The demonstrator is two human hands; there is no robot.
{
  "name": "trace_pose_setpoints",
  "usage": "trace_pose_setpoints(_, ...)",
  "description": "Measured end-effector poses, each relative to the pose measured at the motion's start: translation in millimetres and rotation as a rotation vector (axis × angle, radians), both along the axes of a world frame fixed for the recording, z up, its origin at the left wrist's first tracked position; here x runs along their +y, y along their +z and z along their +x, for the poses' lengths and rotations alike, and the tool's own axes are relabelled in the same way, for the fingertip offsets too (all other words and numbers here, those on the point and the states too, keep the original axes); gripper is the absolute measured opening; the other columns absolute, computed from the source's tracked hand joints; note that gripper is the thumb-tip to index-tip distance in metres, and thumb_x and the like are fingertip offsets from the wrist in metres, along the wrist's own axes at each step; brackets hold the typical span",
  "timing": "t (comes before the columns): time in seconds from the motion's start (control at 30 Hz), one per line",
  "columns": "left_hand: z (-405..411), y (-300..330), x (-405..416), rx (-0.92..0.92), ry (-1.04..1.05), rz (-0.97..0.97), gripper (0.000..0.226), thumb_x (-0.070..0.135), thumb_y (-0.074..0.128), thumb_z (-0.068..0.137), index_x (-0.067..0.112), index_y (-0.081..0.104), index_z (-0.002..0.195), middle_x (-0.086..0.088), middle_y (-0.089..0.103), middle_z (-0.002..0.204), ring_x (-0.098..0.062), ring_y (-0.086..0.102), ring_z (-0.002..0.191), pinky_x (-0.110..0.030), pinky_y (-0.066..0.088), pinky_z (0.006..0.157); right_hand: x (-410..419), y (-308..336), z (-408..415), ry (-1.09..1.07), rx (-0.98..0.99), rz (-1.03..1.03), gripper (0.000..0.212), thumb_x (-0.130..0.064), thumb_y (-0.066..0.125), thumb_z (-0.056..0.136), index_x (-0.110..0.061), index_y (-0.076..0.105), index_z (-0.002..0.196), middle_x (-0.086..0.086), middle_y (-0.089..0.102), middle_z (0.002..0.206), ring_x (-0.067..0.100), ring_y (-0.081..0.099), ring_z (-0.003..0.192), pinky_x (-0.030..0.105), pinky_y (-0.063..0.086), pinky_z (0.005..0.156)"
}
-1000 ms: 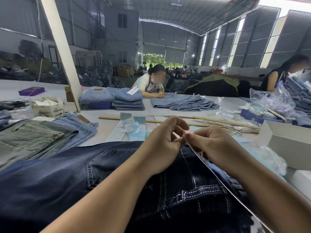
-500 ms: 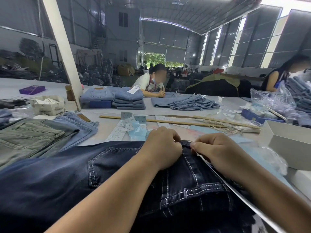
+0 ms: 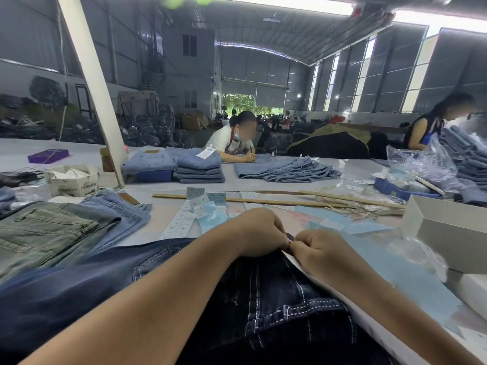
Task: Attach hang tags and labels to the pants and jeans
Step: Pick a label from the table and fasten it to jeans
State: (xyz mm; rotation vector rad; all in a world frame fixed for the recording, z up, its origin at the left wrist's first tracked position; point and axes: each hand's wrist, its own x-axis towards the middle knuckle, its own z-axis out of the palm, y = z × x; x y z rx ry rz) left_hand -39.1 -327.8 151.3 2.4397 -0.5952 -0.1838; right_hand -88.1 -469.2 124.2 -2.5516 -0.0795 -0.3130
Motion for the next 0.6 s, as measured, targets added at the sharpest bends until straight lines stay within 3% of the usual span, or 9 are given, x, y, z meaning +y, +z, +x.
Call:
trace_pose_setpoints(0.07,3.4,-2.3,-0.6,0.048,0.01,-0.053,0.012,0.023,0.065,0.088,0.017,0.075,0.092,-0.003,0.072,0.098,-0.015,0.063,0.091,-0.023,0.047,0.072,-0.8,-3.0,-3.3,0.01,-0.003,0.013,0.032,-0.033,0.045,0.084,-0.031,0.054,0.053,-0.013,0.051,0.047,0.005,0.045,0.049,0.032,0.033,0.052)
trace_pose_setpoints(0.13,5.0,-10.0,3.4,0.165,0.019,-0.247,0.011,0.017,0.065,0.088,0.015,0.075,0.085,-0.005,0.073,0.088,-0.014,0.063,0.08,-0.027,0.051,0.077,-1.2,-7.1,-5.2,0.015,-0.016,0.02,0.025,-0.035,0.044,0.082,-0.031,0.053,0.059,-0.014,0.052,0.049,0.004,0.044,0.047,0.028,0.031,0.05)
trace_pose_setpoints(0.23,7.6,-16.1,11.4,0.33,0.011,-0.49,0.019,0.01,0.067,0.087,0.016,0.074,0.069,-0.004,0.07,0.07,-0.014,0.063,0.064,-0.026,0.053,0.067,-1.5,-11.1,-3.6,0.01,-0.048,0.01,0.024,-0.031,0.048,0.085,-0.027,0.051,0.062,-0.011,0.05,0.049,0.006,0.043,0.046,0.028,0.03,0.048)
trace_pose_setpoints(0.4,11.7,-15.2,11.2,0.37,0.049,-0.522,0.024,0.011,0.067,0.088,0.017,0.073,0.065,-0.004,0.07,0.069,-0.015,0.064,0.063,-0.028,0.054,0.068,-0.3,-11.1,-3.6,0.008,-0.051,-0.003,0.023,-0.034,0.047,0.083,-0.018,0.05,0.067,-0.006,0.049,0.05,0.007,0.041,0.047,0.031,0.032,0.051)
trace_pose_setpoints(0.6,12.6,-17.0,5.2,0.231,0.061,-0.414,0.017,0.018,0.065,0.092,0.021,0.069,0.076,0.005,0.069,0.073,-0.009,0.061,0.069,-0.026,0.052,0.074,2.2,-7.5,-3.6,-0.017,-0.027,-0.08,0.031,-0.03,0.05,0.085,-0.02,0.045,0.056,-0.01,0.046,0.046,0.007,0.039,0.044,0.027,0.026,0.047)
